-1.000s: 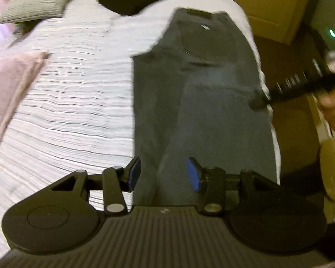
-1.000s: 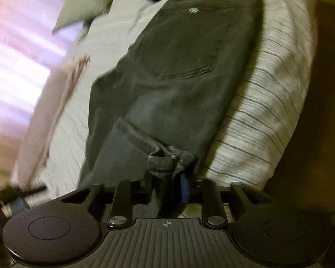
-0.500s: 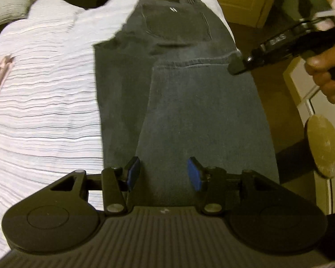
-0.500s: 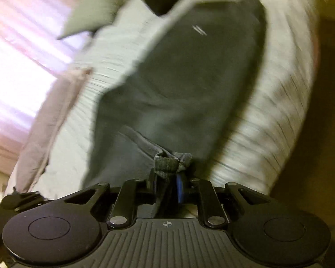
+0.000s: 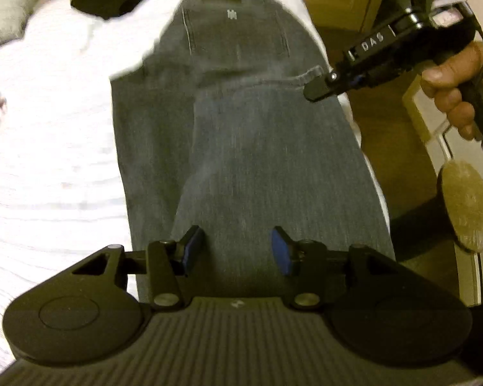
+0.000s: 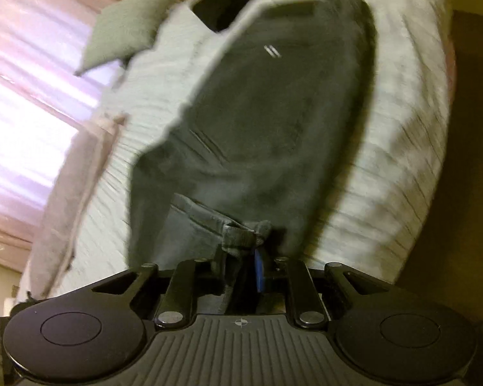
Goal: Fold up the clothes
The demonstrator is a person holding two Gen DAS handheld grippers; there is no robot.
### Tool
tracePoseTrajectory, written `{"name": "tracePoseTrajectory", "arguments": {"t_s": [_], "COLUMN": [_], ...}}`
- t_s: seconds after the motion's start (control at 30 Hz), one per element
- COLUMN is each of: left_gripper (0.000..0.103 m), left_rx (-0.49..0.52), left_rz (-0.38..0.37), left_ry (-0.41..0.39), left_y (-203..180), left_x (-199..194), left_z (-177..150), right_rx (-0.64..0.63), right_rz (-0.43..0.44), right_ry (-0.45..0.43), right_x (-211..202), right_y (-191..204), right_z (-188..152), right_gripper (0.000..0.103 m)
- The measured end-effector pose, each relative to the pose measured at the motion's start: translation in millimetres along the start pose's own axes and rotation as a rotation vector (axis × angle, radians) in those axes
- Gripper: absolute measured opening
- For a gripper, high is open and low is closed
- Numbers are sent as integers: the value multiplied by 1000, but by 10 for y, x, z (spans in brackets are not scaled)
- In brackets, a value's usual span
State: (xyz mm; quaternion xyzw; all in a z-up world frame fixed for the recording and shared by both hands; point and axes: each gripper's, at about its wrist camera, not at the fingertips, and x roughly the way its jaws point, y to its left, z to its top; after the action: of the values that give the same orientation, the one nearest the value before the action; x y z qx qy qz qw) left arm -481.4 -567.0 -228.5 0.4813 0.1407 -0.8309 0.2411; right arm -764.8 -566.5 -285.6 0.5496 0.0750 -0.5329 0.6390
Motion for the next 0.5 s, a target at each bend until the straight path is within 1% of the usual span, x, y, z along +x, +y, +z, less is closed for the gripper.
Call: {"name": "tracePoseTrajectory", "arguments": {"t_s": [0.1, 0.13, 0.17, 0.23, 0.33, 0.5], "left_gripper": [43, 43, 43, 44, 47, 52], "left_rx": [-19, -23, -22, 8, 32, 10], "left_rz": [-6, -8, -9, -5, -5, -8], "left_ry": [-24, -7, 34, 121, 155, 169], "left_y": [20, 17, 6, -44, -78, -44], "left_x": [7, 54, 142, 313, 410, 489], "left_z": [85, 103, 111, 104, 100, 95], "right_rx": [-87, -72, -54, 26, 13, 21], "right_rz": [54, 15, -22, -54, -55, -63], "right_ry": [-63, -18, 26, 89, 83, 47], "right_x": [-121, -31, 56, 171, 110, -11], "right_y": [119, 42, -37, -209, -204, -199], "right_z": [66, 62, 57, 26, 6, 5], "right_gripper": [15, 15, 15, 15, 19, 20]}}
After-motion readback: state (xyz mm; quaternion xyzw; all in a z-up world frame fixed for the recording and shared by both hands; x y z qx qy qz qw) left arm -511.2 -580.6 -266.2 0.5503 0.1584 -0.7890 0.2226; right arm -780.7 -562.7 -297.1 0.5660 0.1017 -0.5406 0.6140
